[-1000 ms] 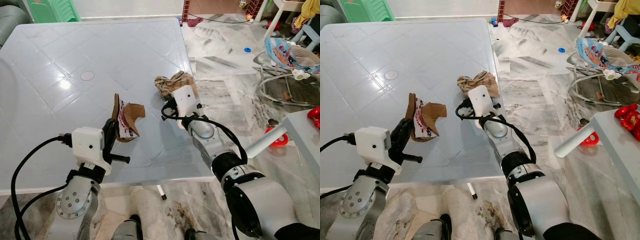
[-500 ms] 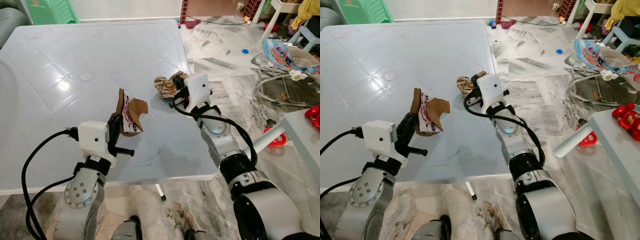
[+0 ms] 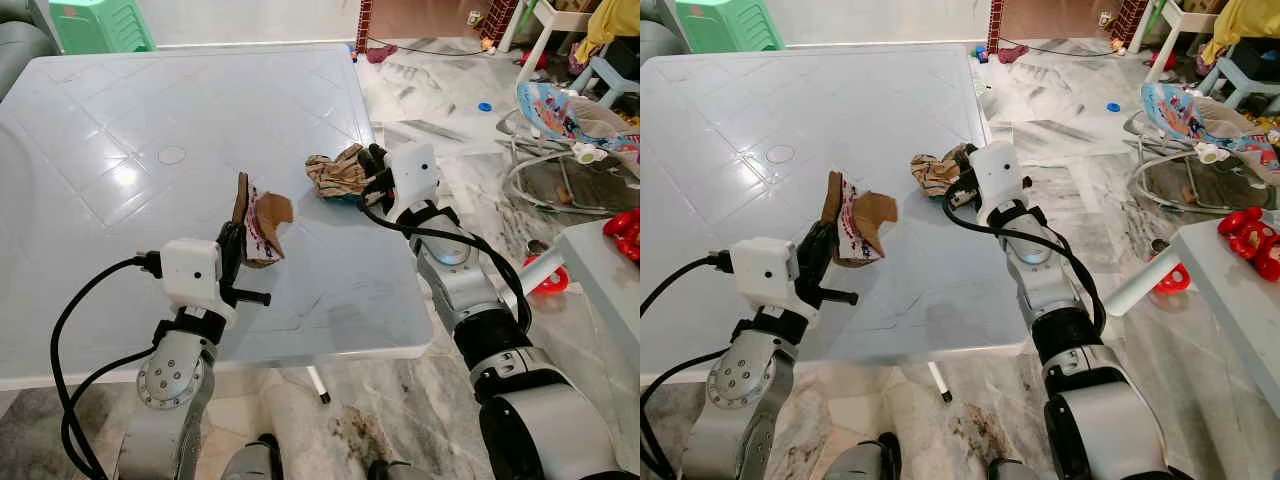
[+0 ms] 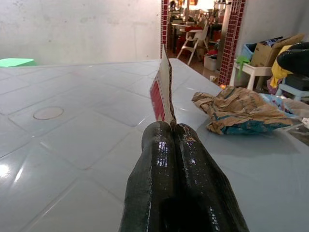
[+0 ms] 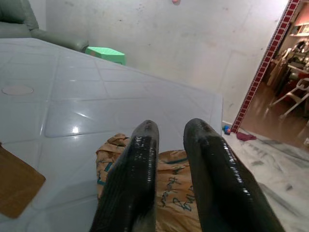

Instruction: Picking trash to rubbish bin

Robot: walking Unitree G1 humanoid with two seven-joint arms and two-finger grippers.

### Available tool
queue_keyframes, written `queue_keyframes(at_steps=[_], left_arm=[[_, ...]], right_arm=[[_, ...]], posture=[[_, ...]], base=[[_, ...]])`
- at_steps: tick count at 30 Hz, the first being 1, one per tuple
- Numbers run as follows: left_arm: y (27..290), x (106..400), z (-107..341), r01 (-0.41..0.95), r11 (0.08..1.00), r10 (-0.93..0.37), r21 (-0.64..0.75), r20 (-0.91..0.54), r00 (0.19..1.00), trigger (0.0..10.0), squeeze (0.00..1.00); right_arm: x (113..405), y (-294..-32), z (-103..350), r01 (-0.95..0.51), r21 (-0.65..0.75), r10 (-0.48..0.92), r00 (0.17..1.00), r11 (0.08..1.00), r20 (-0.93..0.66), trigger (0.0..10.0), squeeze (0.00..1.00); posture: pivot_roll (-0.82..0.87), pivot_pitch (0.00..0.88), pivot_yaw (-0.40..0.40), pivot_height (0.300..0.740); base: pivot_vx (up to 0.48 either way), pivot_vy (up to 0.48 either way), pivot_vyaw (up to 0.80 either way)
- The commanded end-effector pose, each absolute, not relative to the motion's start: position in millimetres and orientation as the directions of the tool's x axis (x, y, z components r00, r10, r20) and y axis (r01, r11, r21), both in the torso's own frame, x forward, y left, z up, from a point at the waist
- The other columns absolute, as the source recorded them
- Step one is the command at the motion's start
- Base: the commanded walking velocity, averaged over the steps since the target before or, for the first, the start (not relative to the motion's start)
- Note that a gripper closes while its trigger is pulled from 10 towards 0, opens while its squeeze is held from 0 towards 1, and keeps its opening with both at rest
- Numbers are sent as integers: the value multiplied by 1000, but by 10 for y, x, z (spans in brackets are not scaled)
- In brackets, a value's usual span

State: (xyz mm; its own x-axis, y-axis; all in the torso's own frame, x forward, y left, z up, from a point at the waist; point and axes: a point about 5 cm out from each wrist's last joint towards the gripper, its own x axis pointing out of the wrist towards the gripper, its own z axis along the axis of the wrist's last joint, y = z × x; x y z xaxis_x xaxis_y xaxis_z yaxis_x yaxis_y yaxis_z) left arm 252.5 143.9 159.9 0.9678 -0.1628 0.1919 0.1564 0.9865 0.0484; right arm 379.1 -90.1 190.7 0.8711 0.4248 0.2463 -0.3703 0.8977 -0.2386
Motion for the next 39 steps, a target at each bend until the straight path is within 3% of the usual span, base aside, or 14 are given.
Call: queue_keyframes(at_steps=[1, 24, 39], left_arm=[[1456, 2505, 1588, 142, 988, -150, 57, 191, 970, 0, 0], [1460, 2253, 1647, 210, 972, -225, 110, 156, 962, 0, 0], [1485, 2119, 1694, 232, 963, -249, 138, 124, 960, 0, 0]], right_arm=[[3804, -919, 1958, -369, -235, 423, 869, 899, 256, 10000, 1000], [3856, -613, 1820, -475, -245, 518, 841, 845, 157, 10000, 1000], [3834, -509, 1708, -412, -405, 494, 862, 816, 118, 10000, 1000]], posture=[[73, 131, -31, 740], [193, 219, -2, 740], [256, 256, 3, 740]], base=[[0, 0, 0], [0, 0, 0], [0, 0, 0]])
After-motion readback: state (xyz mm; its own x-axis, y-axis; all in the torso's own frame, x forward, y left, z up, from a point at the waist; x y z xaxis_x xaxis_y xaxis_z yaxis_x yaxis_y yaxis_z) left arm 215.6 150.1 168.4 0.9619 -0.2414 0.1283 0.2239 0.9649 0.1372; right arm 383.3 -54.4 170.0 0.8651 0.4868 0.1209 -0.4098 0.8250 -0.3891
